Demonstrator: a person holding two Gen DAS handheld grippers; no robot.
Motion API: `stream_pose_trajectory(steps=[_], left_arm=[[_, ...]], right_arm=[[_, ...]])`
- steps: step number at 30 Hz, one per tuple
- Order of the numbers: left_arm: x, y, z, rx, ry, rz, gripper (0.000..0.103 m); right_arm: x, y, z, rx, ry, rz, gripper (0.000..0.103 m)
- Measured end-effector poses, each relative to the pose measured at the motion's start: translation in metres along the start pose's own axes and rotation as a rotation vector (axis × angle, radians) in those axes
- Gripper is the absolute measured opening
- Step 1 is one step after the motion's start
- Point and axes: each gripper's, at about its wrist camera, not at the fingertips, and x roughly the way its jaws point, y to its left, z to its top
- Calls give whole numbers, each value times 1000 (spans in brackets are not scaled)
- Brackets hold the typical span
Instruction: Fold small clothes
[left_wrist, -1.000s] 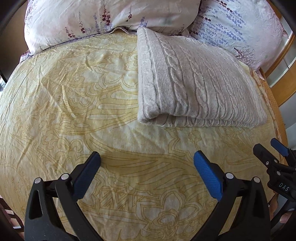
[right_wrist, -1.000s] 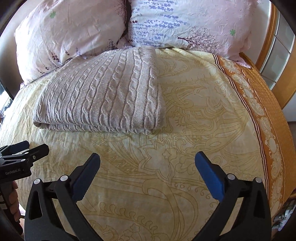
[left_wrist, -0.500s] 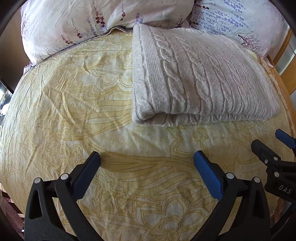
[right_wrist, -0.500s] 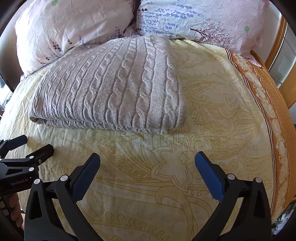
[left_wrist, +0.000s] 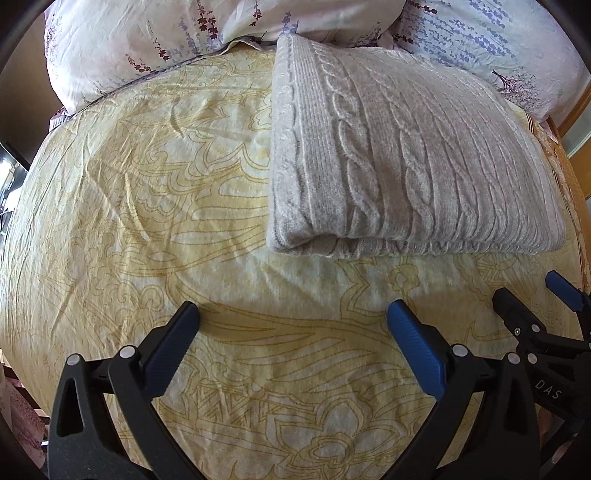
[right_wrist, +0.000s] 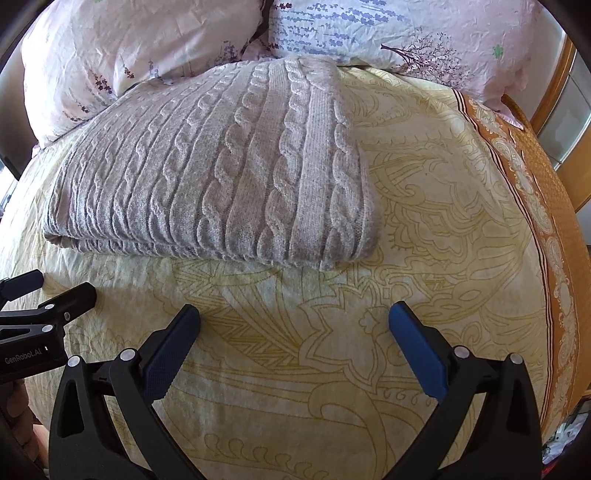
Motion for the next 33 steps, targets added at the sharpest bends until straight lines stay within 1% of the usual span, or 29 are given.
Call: stream_pose_trajectory(steps=[6, 14, 17, 22, 25, 33], left_arm=[[7, 1, 12, -3, 28, -1, 101], [8, 2, 13, -6, 14, 1, 101], [7, 2, 8, -10, 11, 3, 101], [7, 2, 7, -11, 11, 4, 101], [6, 1, 8, -9, 24, 4, 101], [8, 2, 16, -6, 37, 2, 101]], right_arm=[[3, -1, 5, 12, 22, -3, 102], [9, -3, 17, 11, 80, -4, 102], [11, -4, 21, 10, 97, -4, 102], [12, -4, 23, 21, 106, -9, 102], [12, -2, 21, 30, 100, -14, 102], [9, -1, 14, 37, 91, -18, 102]])
